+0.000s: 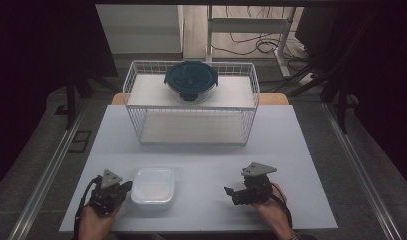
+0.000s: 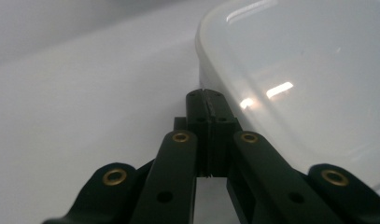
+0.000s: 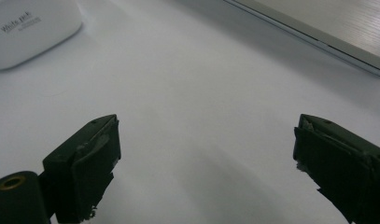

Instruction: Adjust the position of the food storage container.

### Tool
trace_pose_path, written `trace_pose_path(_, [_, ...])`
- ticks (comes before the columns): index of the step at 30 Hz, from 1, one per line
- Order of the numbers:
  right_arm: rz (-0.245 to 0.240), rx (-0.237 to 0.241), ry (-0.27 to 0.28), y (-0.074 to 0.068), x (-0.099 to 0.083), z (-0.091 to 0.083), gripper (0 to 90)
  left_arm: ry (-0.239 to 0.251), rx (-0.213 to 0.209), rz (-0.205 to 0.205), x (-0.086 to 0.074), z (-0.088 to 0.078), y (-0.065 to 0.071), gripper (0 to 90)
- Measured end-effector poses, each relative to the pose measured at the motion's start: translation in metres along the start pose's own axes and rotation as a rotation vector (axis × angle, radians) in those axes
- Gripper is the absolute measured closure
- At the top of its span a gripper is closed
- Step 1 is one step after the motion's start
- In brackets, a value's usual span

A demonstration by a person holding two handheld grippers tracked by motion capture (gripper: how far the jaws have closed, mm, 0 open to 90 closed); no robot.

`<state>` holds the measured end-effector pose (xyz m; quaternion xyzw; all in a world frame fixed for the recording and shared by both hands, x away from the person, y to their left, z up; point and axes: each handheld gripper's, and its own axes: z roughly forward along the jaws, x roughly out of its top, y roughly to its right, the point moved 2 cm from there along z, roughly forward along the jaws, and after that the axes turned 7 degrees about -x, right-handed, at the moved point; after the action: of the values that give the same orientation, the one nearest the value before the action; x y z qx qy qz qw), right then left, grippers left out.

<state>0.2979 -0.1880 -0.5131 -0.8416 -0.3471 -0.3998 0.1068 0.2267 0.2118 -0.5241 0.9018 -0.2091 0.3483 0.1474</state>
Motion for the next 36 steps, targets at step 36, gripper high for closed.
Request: trace_pose_path(36, [0.033, 0.019, -0.014, 0.01, -0.006, -0.003, 9.1, -0.027, -0.23, 0.161, 0.043, 0.065, 0.048, 54.2])
